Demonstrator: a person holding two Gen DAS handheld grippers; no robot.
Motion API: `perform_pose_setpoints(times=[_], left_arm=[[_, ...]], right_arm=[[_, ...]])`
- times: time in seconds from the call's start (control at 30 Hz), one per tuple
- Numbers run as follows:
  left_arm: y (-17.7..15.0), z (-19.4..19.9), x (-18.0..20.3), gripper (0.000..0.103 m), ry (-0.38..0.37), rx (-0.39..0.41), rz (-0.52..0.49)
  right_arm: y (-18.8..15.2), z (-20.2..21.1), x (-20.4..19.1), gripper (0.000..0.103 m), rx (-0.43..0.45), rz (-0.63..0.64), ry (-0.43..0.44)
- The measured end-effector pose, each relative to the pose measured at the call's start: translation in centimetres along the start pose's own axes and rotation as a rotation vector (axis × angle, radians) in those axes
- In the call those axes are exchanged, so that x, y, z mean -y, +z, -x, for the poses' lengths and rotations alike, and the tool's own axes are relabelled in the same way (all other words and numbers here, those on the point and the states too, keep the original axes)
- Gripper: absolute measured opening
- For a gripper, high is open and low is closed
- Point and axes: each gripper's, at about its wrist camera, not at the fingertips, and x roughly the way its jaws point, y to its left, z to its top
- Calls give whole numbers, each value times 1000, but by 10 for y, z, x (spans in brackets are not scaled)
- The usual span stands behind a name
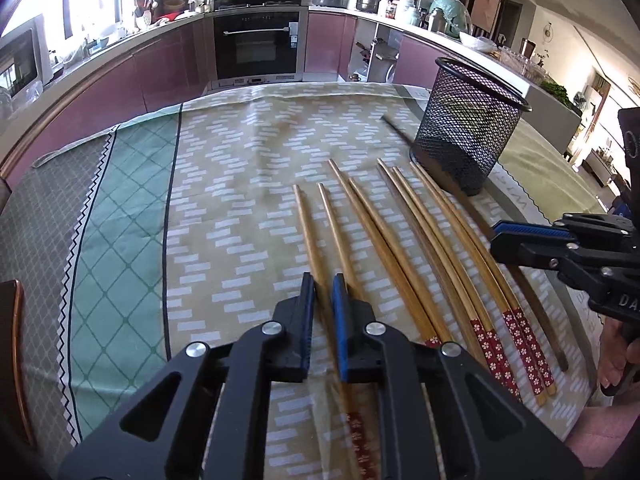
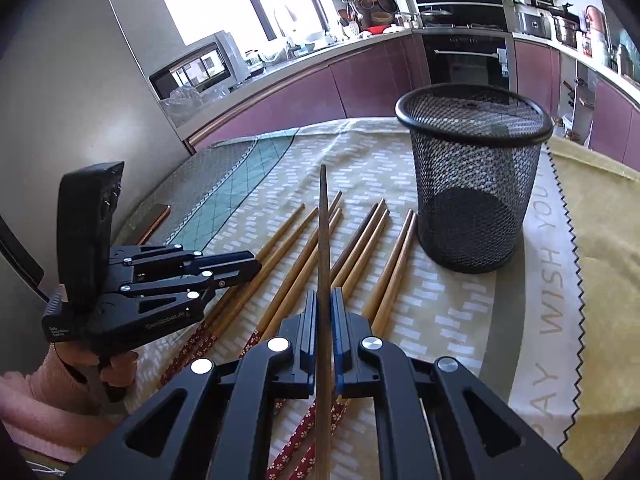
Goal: Organize utensils
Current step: 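Lower the left tool onto a chopstick and close its fingers on it, then lift the held chopstick upright and drop it into the mesh holder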
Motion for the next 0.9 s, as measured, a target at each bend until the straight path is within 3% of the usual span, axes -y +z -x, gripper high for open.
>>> perform_pose_setpoints(times=[0.17,0.4,0.9], left_arm=[[5,8,1,7,-23,14,19],[20,47,-4,7,-122,88,25],[78,134,0,7,-308,341,23]], right_arm=[[8,23,2,6,72,26,-7],[28,56,10,6,174,50,-25],[74,108,23,6,332,90,-37]])
